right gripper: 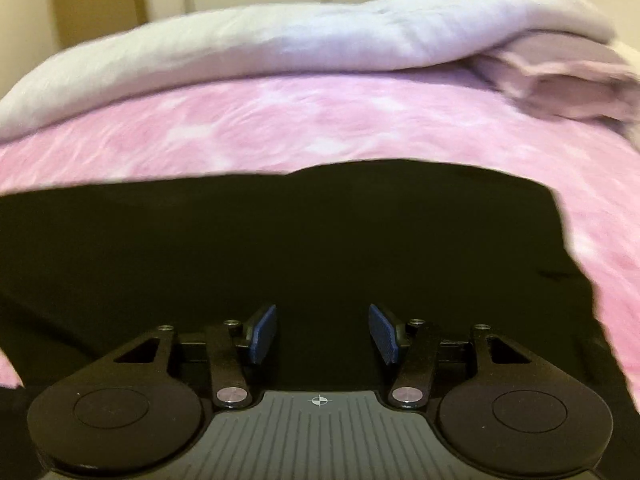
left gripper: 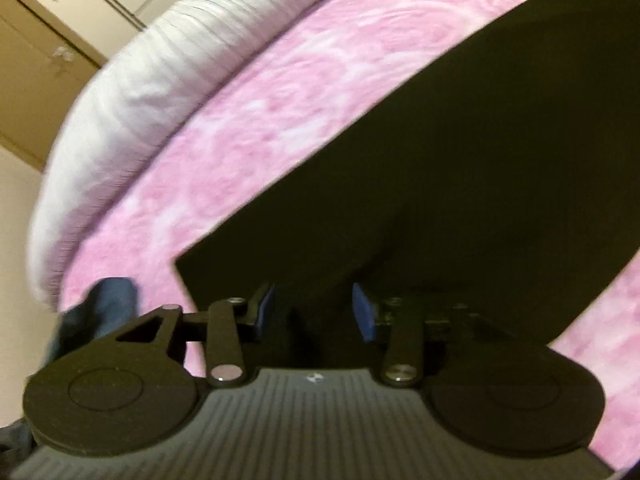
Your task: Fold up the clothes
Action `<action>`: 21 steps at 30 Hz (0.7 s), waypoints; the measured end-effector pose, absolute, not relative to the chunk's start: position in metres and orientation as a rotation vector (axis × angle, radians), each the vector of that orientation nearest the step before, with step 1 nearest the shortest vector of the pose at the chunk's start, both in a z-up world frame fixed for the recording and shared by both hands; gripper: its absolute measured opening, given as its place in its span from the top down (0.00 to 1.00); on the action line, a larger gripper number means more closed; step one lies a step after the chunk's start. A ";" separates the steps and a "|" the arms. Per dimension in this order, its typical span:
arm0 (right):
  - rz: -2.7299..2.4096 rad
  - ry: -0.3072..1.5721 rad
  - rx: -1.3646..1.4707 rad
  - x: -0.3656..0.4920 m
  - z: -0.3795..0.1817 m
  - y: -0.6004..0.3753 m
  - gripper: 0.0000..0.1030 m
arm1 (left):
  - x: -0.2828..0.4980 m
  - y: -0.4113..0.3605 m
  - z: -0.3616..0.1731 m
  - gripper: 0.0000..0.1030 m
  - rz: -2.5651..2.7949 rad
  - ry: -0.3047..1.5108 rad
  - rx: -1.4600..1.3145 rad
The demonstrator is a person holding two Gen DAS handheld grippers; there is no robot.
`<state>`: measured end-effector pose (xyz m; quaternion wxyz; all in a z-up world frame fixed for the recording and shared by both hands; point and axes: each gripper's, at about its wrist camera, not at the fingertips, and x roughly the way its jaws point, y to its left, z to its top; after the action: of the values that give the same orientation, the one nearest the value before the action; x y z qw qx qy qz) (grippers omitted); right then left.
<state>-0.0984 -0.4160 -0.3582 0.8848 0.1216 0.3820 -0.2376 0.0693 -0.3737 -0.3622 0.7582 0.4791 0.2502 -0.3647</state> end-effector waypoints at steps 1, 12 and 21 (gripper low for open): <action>-0.500 0.778 0.257 -0.108 -0.350 -0.412 0.46 | 0.061 -0.369 -0.354 0.64 -0.798 0.527 1.030; -0.454 0.686 0.275 -0.265 -0.294 -0.324 0.46 | -0.146 -0.287 -0.295 0.58 -1.013 0.301 0.992; -0.455 0.780 0.214 -0.357 -0.316 -0.285 0.46 | -0.301 -0.196 -0.340 0.50 -1.015 0.284 1.111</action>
<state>-0.3572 -0.2848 -0.3163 0.8943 0.1030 0.3759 -0.2196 -0.3007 -0.1964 -0.3396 0.7207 0.5030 0.1285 -0.4594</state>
